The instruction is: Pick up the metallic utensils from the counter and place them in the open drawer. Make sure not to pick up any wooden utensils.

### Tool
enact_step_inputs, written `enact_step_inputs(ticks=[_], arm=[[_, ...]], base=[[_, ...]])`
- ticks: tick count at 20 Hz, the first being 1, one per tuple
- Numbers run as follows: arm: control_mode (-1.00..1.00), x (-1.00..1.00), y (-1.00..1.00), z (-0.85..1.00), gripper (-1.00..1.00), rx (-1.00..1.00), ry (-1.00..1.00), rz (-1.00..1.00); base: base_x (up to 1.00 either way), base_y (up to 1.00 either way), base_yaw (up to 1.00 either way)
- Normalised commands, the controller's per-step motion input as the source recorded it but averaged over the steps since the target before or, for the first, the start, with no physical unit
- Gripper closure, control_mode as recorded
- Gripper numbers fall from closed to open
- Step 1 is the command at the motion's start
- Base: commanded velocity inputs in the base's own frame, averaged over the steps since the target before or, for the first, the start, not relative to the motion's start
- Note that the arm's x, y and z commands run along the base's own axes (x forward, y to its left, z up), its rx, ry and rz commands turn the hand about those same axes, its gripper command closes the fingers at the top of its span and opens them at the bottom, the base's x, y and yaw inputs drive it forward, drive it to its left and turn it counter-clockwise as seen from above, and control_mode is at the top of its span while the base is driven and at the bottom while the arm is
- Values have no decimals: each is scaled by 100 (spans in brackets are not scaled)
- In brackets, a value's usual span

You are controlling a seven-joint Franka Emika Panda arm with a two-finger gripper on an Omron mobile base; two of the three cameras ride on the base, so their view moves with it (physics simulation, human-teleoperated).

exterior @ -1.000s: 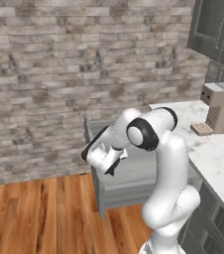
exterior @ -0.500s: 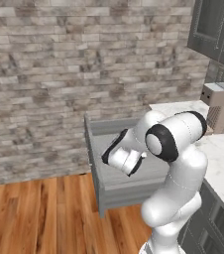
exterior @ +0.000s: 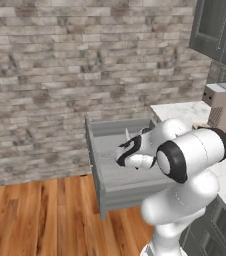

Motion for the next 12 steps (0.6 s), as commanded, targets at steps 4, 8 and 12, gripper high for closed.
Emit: enact_step_inputs(ticks=[4, 8, 12], arm=[[-100, 39, -12, 96, 100, -6, 43, -10], [-100, 30, -16, 86, 100, -4, 39, -5], [-100, 24, -19, 85, 100, 0, 41, 0]], base=[[0, 0, 0], [0, 0, 0], [0, 0, 0]])
